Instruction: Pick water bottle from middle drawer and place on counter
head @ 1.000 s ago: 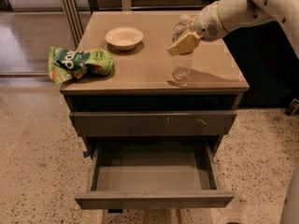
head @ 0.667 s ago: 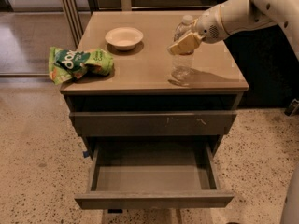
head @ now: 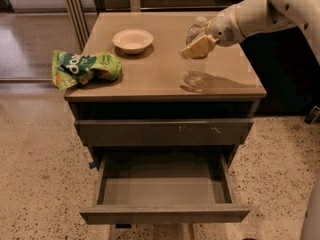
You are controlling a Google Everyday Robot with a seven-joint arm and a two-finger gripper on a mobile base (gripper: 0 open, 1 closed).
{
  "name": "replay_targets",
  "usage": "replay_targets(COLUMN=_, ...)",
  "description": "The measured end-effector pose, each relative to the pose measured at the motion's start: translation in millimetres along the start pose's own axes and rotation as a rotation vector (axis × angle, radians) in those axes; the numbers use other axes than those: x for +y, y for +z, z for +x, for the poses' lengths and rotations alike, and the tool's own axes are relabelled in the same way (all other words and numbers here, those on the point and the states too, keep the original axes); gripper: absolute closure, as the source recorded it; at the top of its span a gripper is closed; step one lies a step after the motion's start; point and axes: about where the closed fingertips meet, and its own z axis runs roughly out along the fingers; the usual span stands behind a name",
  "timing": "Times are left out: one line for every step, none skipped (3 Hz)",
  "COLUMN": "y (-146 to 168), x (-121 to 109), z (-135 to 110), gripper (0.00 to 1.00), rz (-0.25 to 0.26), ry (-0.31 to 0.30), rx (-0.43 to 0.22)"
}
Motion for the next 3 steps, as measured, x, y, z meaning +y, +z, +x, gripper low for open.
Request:
replay_targets(y=0.0, x=0.0, z=0.0, gripper=0.2, rz=0.0, ry=0.0, rx=0.0)
replay_targets(y=0.1, x=0.0, z=0.0, gripper=0.0, rz=0.0, ry=0.0, rx=0.0)
replay_targets(y=0.1, x=0.0, z=0.0, gripper=0.0, rz=0.0, ry=0.0, rx=0.0)
